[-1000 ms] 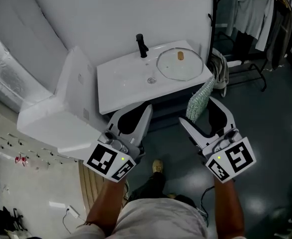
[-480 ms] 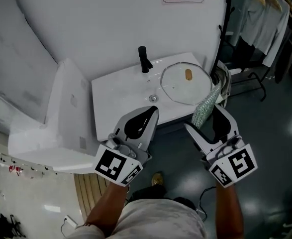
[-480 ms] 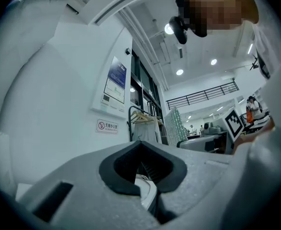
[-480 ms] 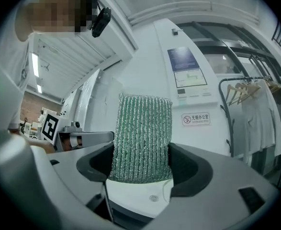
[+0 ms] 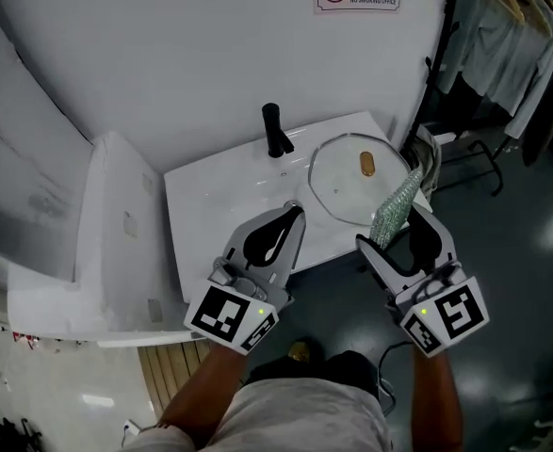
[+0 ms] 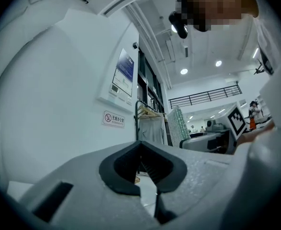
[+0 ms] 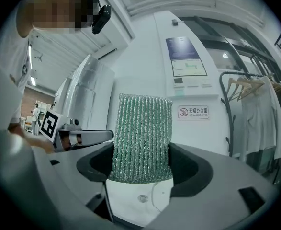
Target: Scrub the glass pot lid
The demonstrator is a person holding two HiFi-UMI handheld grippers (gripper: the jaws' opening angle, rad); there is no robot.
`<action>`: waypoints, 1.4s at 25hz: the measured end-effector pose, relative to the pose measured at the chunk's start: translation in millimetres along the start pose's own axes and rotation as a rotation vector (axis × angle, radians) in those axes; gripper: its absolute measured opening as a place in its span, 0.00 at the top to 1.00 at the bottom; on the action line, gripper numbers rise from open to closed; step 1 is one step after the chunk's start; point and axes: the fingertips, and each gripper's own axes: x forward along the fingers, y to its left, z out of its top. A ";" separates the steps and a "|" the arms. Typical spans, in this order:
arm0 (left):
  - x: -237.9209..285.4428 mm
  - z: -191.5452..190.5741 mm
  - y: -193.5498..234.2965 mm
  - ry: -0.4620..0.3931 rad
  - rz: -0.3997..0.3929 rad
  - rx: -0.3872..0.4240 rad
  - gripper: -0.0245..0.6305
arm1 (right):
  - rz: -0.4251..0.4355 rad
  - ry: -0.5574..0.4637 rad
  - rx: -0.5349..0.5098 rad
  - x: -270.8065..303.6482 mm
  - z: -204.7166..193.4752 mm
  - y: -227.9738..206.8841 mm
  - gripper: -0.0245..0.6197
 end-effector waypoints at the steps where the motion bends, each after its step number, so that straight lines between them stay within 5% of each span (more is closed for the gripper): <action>1: 3.6 -2.8 3.3 0.004 0.002 -0.007 0.94 | -0.002 0.010 -0.007 3.7 -1.6 -3.2 0.42; 18: 72.2 -54.0 52.9 0.103 0.126 -0.021 0.94 | 0.051 0.089 -0.058 81.8 -28.3 -73.8 0.42; 27: 119.3 -89.4 74.5 0.179 0.245 -0.017 0.94 | 0.171 0.160 -0.092 122.8 -47.1 -127.4 0.42; 35: 139.9 -138.2 98.6 0.250 0.357 -0.148 0.94 | 0.281 0.291 -0.140 156.9 -80.1 -154.9 0.42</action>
